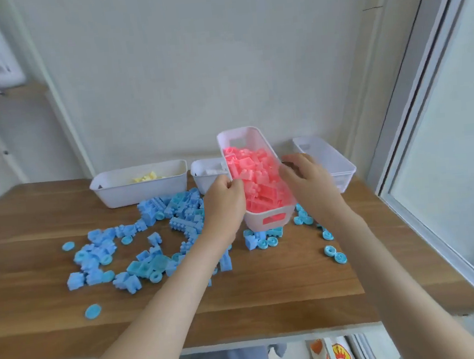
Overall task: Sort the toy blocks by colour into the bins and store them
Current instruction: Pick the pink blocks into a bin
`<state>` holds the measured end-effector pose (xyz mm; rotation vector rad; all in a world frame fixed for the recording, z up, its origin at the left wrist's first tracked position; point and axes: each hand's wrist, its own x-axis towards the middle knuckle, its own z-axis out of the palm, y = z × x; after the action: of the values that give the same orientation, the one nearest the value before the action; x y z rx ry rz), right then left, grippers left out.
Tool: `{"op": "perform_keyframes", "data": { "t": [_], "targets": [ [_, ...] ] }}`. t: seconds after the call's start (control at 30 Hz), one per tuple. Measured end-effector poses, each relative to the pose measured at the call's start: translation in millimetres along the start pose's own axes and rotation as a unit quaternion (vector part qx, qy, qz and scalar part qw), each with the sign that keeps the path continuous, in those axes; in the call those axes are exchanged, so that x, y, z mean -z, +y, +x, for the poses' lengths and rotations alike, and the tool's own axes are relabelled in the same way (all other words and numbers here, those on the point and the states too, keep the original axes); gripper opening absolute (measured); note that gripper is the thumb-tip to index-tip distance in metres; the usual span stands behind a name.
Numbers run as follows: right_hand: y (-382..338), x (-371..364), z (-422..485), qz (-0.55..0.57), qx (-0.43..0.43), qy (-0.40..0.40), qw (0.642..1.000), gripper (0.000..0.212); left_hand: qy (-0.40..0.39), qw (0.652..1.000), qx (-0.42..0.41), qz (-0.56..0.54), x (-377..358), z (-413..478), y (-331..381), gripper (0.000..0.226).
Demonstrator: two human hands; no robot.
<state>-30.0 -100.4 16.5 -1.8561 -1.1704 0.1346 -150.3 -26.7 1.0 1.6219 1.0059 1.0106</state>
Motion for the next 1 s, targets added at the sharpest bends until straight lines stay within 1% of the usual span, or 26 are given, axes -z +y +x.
{"op": "perform_keyframes", "data": {
  "t": [0.1,0.17,0.23,0.3,0.37,0.43,0.53,0.63,0.7,0.83,0.9,0.97,1.0],
  "targets": [
    [-28,-43,-2,0.049,-0.031,-0.083,0.995,0.021,0.056,0.998,0.015,0.025,43,6,-10,0.023],
    [-45,-70,1,0.073,-0.030,-0.117,0.990,0.026,0.095,0.993,0.034,0.056,71,12,-16,0.024],
    [-64,-98,6,0.111,-0.016,-0.117,0.987,0.032,0.140,0.986,0.053,0.079,102,17,-23,0.027],
    [-84,-124,11,0.138,-0.004,-0.129,0.982,0.034,0.166,0.982,0.063,0.067,131,23,-28,0.026],
    [-103,-150,15,0.154,0.005,-0.159,0.975,0.033,0.184,0.978,0.074,0.057,160,29,-33,0.023],
    [-120,-171,17,0.170,0.018,-0.172,0.970,0.029,0.203,0.973,0.094,0.056,183,30,-40,0.022],
    [-140,-201,19,0.176,0.046,-0.176,0.967,0.029,0.229,0.963,0.134,0.041,214,35,-60,0.020],
    [-151,-236,17,0.174,0.054,-0.198,0.963,0.032,0.260,0.952,0.160,0.035,242,41,-77,0.020],
    [-152,-254,14,0.189,0.065,-0.226,0.953,0.032,0.281,0.945,0.160,0.043,257,43,-83,0.022],
    [-150,-281,5,0.231,0.101,-0.311,0.916,0.031,0.321,0.933,0.152,0.056,279,45,-89,0.027],
    [-148,-291,7,0.235,0.106,-0.296,0.920,0.030,0.335,0.926,0.164,0.059,285,52,-94,0.028],
    [-149,-300,12,0.237,0.110,-0.259,0.930,0.027,0.350,0.917,0.186,0.040,292,63,-99,0.023],
    [-151,-304,16,0.239,0.112,-0.255,0.930,0.027,0.357,0.913,0.199,0.019,295,72,-104,0.020]
  ]
}}
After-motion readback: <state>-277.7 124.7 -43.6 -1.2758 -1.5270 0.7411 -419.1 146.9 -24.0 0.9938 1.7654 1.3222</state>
